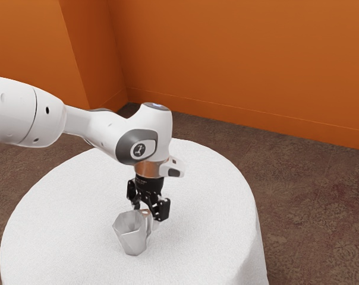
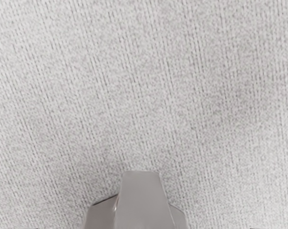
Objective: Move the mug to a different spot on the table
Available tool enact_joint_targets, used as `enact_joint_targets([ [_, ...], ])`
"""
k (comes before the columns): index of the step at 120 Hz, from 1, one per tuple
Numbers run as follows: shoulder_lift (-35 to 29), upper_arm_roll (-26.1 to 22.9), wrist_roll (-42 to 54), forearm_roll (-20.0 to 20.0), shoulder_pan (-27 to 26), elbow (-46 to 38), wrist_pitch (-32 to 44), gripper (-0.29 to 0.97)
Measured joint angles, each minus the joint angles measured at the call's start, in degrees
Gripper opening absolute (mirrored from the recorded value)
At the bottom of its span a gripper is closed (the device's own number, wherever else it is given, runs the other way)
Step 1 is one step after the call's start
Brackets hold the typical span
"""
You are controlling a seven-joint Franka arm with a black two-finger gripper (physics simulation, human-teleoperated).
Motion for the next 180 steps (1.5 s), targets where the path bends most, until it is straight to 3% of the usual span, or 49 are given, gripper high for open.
enact_joint_targets([
  [58, -0.1, 0.0, -0.2, 0.1, -0.2, 0.0, 0.0, 0.13],
  [101, -0.2, 0.0, -1.1, 0.8, -0.2, 0.5, -1.9, 0.07],
  [147, -1.3, -0.1, -3.4, 5.4, -0.2, 4.0, -10.3, 0.00],
  [180, 1.7, 0.4, -4.2, 9.7, 0.8, 9.5, -13.8, 0.00],
])
